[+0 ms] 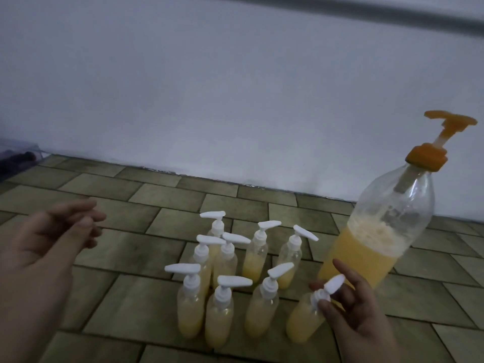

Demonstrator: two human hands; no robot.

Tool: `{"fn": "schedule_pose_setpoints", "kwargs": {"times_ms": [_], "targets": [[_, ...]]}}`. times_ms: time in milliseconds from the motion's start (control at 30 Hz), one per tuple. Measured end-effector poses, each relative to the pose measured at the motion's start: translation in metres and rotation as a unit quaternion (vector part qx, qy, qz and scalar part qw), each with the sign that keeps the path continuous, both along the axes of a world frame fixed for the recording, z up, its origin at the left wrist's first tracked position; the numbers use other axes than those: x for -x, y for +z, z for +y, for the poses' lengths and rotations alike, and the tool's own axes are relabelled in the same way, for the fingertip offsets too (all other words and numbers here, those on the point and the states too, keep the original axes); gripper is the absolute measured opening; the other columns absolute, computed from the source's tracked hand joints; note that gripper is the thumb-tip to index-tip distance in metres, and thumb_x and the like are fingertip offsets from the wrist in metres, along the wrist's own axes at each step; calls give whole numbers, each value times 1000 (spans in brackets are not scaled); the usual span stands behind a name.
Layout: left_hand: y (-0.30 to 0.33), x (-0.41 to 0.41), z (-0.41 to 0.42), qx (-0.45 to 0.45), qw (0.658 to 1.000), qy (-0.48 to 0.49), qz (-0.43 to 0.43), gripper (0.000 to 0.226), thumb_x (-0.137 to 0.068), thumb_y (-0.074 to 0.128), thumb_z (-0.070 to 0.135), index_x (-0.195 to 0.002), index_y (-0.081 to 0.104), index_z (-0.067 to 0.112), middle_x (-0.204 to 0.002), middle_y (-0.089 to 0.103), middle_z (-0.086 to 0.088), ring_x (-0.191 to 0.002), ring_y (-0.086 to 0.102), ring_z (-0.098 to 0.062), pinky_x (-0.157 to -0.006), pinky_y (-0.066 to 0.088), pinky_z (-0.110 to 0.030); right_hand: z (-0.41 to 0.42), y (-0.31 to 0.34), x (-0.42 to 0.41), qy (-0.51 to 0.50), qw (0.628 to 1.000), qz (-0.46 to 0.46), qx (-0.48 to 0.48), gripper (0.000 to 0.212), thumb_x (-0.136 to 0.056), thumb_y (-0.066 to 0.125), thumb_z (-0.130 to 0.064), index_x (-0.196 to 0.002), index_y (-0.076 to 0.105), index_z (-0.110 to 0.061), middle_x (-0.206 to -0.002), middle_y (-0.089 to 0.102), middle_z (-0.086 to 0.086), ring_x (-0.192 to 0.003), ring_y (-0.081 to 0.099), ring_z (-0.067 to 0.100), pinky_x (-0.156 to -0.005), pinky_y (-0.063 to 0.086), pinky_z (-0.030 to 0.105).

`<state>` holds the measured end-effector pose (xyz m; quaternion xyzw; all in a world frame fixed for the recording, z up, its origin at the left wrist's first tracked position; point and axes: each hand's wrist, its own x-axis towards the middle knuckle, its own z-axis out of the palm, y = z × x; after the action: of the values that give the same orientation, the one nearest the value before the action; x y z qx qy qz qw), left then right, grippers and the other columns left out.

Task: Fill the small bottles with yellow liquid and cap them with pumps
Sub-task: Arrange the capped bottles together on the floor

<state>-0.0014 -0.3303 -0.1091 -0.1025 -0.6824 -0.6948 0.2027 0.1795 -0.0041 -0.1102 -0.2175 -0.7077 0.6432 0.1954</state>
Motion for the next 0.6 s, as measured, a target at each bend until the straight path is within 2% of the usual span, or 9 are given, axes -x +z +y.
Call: {"fn": "schedule_pose_setpoints", "kwargs": {"times_ms": [67, 133, 200, 267, 333, 433, 500, 533, 600], "targets": [[-4, -4, 10, 1, 1000, -13, -26, 25, -94, 49, 4, -98, 63, 24, -80, 70, 12, -67, 60, 4, -59, 48, -6, -2, 2, -1, 4, 1000, 15, 0, 64, -73, 71, 5, -122, 50, -30, -89, 75, 4, -89, 68, 7, -83, 52, 23], [-9, -13, 31, 25, 998, -43, -40, 28, -89, 50, -6, -94, 61, 19, -79, 69, 9, -69, 60, 6, -61, 47, -5, -3, 8, -3, 12, 1000, 15, 3, 87, -47, 91, -35, -123, 50, -30, -93, 74, 7, -95, 68, 10, -84, 55, 30], [-19, -12, 43, 51, 993, -80, -75, 32, -86, 52, -10, -92, 61, 20, -84, 67, 4, -71, 61, 8, -62, 46, -4, -2, 14, -5, 8, 1000, 5, -28, 99, -36, 87, -58, -123, 50, -31, -93, 73, 8, -98, 67, 14, -89, 53, 37], [-24, -4, 48, 75, 985, -114, -110, 33, -85, 54, -10, -93, 60, 21, -93, 66, -4, -74, 61, 7, -65, 47, -5, -1, 23, -5, -14, 995, -28, -99, 85, -49, 80, -47, -126, 48, -31, -91, 71, 4, -96, 65, 12, -94, 49, 35], [-27, 3, 55, 109, 972, -155, -141, 34, -85, 56, -7, -98, 60, 24, -99, 66, -4, -85, 61, 0, -69, 48, -13, 4, 30, -5, -21, 983, -89, -161, 92, -47, 73, -42, -133, 42, -29, -93, 67, -4, -94, 60, 4, -89, 45, 28], [-26, 13, 68, 174, 947, -202, -181, 32, -88, 56, 0, -107, 59, 26, -108, 64, 4, -99, 58, -8, -73, 46, -21, 13, 50, -6, -39, 928, -169, -329, 94, -46, 74, -63, -129, 41, -32, -92, 57, -22, -84, 55, -1, -69, 44, 24], [-25, 24, 74, 225, 921, -245, -206, 34, -92, 53, 4, -117, 56, 26, -115, 61, 7, -105, 57, -7, -78, 49, -23, 12, 73, -5, -76, 867, -138, -472, 67, -59, 79, -45, -119, 49, -35, -87, 52, -27, -78, 52, -2, -63, 44, 27], [-24, 28, 78, 242, 907, -276, -207, 38, -93, 52, 4, -123, 53, 27, -118, 60, 11, -106, 56, -2, -78, 50, -20, 7, 87, 3, -71, 855, -92, -505, 53, -67, 76, -39, -113, 50, -40, -87, 52, -28, -77, 51, -3, -62, 42, 25], [-19, 33, 88, 263, 888, -325, -191, 46, -92, 52, 2, -130, 47, 27, -117, 56, 21, -100, 56, 13, -72, 49, -8, -4, 110, 29, 12, 845, -28, -533, 46, -75, 69, -36, -112, 44, -50, -97, 52, -31, -85, 50, -7, -67, 39, 15]]}}
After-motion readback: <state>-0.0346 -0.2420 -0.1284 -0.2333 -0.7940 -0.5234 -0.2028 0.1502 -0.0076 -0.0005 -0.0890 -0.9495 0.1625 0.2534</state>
